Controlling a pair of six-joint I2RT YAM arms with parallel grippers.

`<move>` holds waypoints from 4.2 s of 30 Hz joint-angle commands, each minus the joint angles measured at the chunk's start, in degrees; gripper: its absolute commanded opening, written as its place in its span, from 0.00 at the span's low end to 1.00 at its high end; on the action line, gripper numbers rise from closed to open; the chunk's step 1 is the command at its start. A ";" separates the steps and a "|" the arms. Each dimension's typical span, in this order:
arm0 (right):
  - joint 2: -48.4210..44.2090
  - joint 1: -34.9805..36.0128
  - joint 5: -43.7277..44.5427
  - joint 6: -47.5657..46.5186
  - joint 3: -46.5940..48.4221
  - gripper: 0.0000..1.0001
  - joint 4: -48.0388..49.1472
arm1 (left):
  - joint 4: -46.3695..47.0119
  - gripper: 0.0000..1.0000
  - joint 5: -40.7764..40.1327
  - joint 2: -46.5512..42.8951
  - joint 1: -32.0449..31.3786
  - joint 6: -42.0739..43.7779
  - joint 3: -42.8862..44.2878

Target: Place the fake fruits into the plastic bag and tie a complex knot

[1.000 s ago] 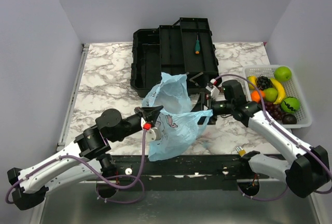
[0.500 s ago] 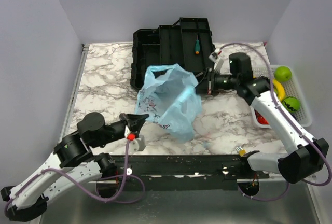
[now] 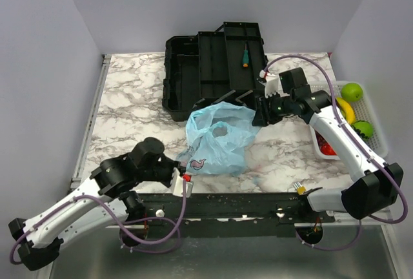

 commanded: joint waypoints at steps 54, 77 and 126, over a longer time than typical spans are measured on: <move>-50.16 10.84 4.57 -61.90 -17.78 0.24 3.51 | 5.89 0.00 4.81 25.59 16.62 -26.75 19.85; -2.78 -6.66 4.29 -16.72 28.77 1.00 -11.44 | 6.29 0.00 4.96 24.15 13.71 -9.93 22.08; 21.37 -55.65 25.18 -57.27 6.48 0.78 -1.22 | 8.34 0.00 6.49 26.21 12.64 -6.34 21.41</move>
